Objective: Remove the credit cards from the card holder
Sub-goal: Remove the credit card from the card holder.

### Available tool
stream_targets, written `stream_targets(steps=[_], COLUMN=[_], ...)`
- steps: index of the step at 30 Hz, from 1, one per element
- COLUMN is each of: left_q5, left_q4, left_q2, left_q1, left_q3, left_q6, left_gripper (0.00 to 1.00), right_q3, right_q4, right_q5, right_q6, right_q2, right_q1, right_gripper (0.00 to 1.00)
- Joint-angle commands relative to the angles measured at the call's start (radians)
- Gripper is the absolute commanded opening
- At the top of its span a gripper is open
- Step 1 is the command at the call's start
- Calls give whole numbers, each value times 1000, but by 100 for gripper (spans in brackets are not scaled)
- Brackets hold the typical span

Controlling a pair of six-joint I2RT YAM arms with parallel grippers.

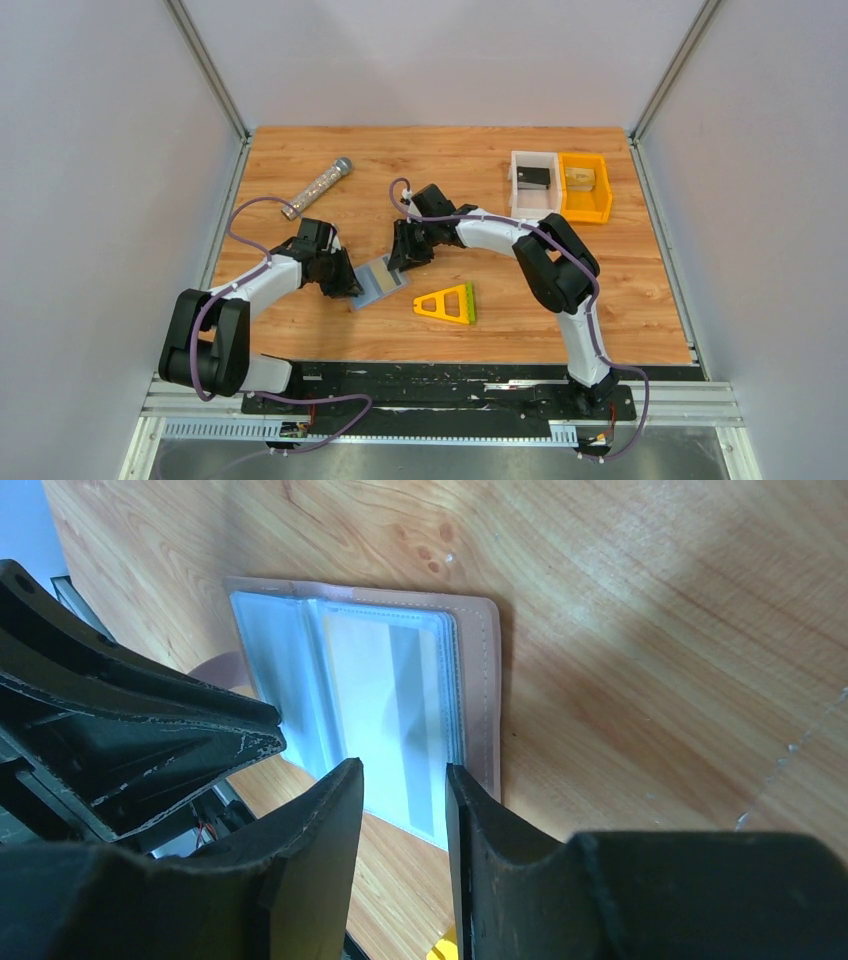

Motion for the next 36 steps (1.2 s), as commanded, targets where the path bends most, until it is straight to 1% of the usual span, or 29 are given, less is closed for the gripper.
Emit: stream_targets(steps=[1,13,21,26,31,36], left_q5=[-28,-21,-16,-15,-17,-15], left_q4=[22,33,41,39,35,36], left_q2=[2,6,12,11,3,1], left_q1=[2,2,2,1,2,2], left_q3=[-9,-17,-23,-22,-24,-25], left_q6=[25,20,18,18,19,16], left_gripper=[29,29,29,29,29,29], right_q3=[48,57,68,63,46,50], right_q4=[2,2,18,20,8,-3], right_q5=[-4,-32,-79,-61,14,41], right_q6=[-4,6,33,39,17,8], right_q2=[3,33,41,37,-4,-35], right_q1=[10,23,25,27,26,25], right_gripper=[37,37,37,37,37,37])
